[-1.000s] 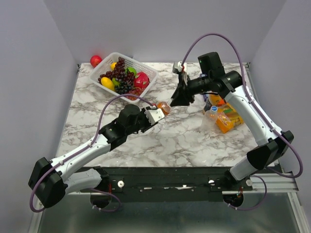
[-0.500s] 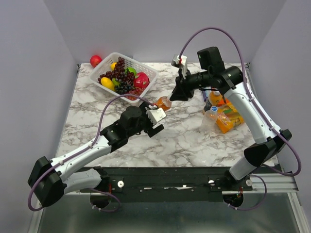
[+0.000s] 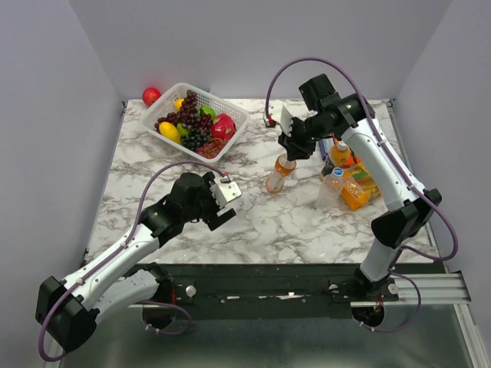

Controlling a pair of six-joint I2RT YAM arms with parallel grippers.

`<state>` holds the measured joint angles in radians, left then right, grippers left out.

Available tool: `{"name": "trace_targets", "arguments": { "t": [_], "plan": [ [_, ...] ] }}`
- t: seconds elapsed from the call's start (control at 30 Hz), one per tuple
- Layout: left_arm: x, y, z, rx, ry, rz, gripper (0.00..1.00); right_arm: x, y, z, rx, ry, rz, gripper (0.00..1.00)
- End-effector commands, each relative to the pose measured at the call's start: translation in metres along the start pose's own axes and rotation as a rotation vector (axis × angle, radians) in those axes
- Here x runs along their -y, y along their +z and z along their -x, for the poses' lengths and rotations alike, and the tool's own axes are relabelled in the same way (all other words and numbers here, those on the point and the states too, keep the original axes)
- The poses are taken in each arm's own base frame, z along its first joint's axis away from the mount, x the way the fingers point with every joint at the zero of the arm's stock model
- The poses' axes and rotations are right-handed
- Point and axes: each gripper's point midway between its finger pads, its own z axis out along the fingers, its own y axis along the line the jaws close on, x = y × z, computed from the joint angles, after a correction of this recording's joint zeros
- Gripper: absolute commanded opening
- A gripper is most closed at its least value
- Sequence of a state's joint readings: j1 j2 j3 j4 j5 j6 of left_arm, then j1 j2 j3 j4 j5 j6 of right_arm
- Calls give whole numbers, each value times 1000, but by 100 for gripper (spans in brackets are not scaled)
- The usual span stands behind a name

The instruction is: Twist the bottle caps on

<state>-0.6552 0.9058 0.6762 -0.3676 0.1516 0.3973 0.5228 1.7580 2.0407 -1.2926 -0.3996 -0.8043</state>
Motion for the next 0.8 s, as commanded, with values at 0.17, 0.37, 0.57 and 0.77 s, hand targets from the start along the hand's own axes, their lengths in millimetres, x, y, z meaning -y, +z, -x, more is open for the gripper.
{"name": "trace_targets", "arguments": {
  "t": [0.17, 0.37, 0.57, 0.77],
  "plan": [
    [2, 3, -9, -19, -46, -9, 99, -2, 10, -45, -215, 9, 29, 2],
    [1, 9, -7, -12, -50, -11, 99, -4, 18, -52, -232, 30, 39, 12],
    [1, 10, -7, -19, -50, -20, 99, -4, 27, -56, -225, 57, 32, 26],
    [2, 12, -8, -22, -49, -26, 99, -6, 31, -56, -227, 79, 45, 37]
  ]
}}
